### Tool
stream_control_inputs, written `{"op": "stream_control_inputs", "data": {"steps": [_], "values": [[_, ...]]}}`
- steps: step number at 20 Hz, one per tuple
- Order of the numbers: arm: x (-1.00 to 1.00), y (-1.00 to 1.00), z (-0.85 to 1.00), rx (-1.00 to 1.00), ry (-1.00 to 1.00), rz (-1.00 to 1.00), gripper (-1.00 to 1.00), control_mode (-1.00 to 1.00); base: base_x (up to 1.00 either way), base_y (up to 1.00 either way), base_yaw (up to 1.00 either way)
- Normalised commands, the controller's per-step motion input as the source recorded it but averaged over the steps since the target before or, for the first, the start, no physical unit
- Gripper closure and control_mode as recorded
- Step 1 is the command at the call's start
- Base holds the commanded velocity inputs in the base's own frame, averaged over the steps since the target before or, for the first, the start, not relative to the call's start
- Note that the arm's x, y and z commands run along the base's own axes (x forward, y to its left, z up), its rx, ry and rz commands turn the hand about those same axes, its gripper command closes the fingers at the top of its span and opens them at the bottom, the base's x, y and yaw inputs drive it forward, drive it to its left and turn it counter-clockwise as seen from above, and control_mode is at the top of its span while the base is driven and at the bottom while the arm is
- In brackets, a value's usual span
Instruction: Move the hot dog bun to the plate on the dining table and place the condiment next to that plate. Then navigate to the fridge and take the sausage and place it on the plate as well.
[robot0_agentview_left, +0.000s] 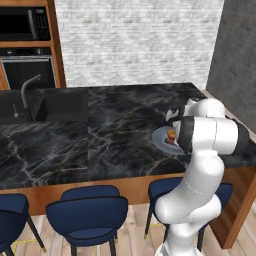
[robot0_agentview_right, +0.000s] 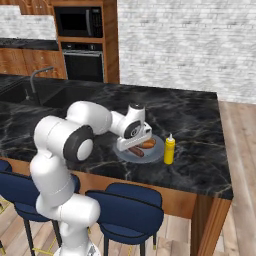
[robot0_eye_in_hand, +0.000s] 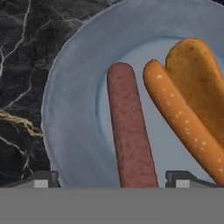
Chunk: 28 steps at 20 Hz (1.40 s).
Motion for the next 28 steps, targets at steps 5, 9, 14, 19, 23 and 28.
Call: {"op": "stream_control_inputs", "data": {"steps": [5,9,14,19,23,28], "values": [[-0.5,0.0,0.57,0.0,0.0,0.01,-1.0,-1.0,0.0,0.0,0.0],[-0.57,0.09,0.56,0.0,0.0,0.0,-1.0,-1.0,0.0,0.0,0.0],[-0.63,0.13,0.6,0.0,0.0,0.0,-1.0,-1.0,0.0,0.0,0.0],[-0.68,0.16,0.63,0.0,0.0,0.0,-1.0,-1.0,0.0,0.0,0.0],[-0.74,0.22,0.55,0.0,-0.01,0.0,-1.0,-1.0,0.0,0.0,0.0],[-0.83,0.24,0.51,-0.01,-0.08,0.0,-1.0,-1.0,0.0,0.0,0.0]]}}
